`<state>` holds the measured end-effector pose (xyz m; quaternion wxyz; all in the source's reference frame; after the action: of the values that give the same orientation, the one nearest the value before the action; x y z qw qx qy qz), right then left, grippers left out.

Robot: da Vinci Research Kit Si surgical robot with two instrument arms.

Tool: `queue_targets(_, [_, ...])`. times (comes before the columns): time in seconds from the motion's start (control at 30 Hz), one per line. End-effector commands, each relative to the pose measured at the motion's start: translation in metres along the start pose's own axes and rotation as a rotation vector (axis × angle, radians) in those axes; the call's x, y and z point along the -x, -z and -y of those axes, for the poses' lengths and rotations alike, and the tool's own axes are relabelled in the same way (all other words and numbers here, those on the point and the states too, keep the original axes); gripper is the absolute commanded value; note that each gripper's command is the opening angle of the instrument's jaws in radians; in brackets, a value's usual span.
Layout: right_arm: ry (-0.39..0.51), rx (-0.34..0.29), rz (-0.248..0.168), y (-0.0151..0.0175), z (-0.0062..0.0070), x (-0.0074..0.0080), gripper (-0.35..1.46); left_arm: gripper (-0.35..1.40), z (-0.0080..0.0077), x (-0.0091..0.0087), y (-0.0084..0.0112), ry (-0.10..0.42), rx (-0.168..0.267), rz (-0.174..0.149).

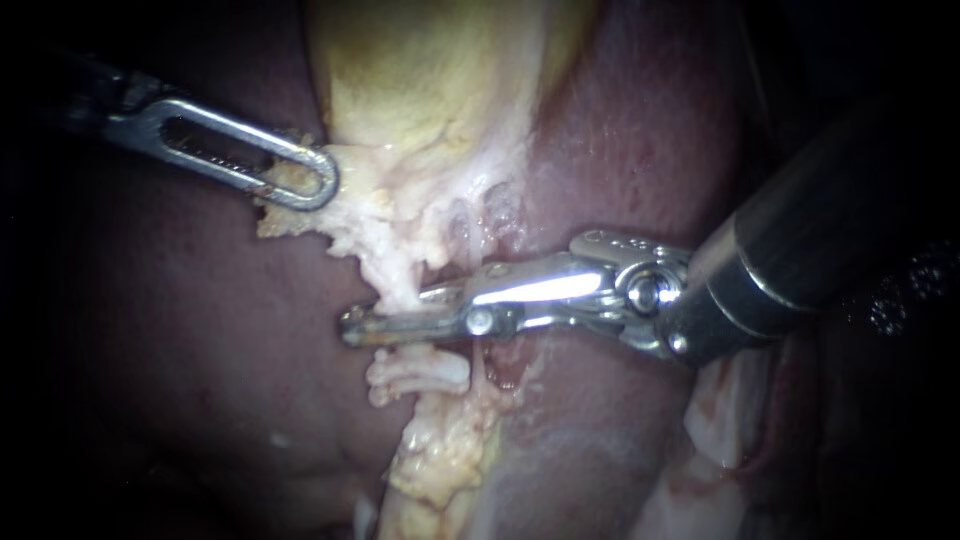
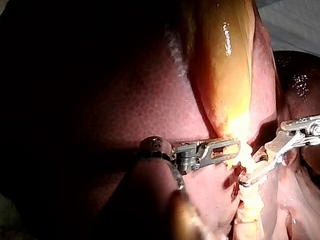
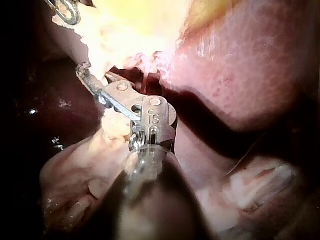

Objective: Going back third clip left tube

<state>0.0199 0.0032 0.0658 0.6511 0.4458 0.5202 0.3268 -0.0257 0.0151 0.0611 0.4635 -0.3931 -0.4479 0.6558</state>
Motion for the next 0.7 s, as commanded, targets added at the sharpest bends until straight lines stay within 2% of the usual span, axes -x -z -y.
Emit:
queue_targets(0.03, [0.000,0.000,0.000,0.0000,0.0001,0.0000,-0.35,-0.35,-0.0001,0.0000,0.0001,0.000,0.000,0.000])
queue_targets(0.07, [0.000,0.000,0.000,0.0000,0.0001,-0.0001,-0.35,-0.35,-0.0001,0.0000,0.0001,0.000,0.000,0.000])
queue_targets(0.13, [-0.003,-0.013,0.010,-0.0002,0.0002,-0.0004,-0.11,-0.35,-0.0002,0.0001,0.0002,0.000,0.001,0.000])
queue_targets(0.2, [-0.005,-0.053,0.043,-0.0007,0.0001,-0.0008,0.10,-0.35,-0.0002,0.0001,0.0002,0.000,0.001,0.001])
queue_targets(0.3, [0.034,-0.101,0.081,-0.0013,0.0001,-0.0011,0.28,-0.35,-0.0002,0.0001,0.0004,0.000,0.001,0.001])
queue_targets(0.37, [0.045,-0.112,0.089,-0.0015,0.0001,-0.0011,0.34,-0.35,-0.0002,0.0002,0.0004,0.000,0.002,0.002])
queue_targets(0.5, [0.081,-0.073,0.056,-0.0019,0.0000,-0.0012,0.42,-0.35,-0.0002,0.0002,0.0006,-0.001,0.002,0.002])
queue_targets(0.7, [0.146,-0.069,0.051,-0.0020,-0.0007,-0.0013,0.46,-0.35,-0.0002,0.0003,0.0007,-0.001,0.003,0.003])
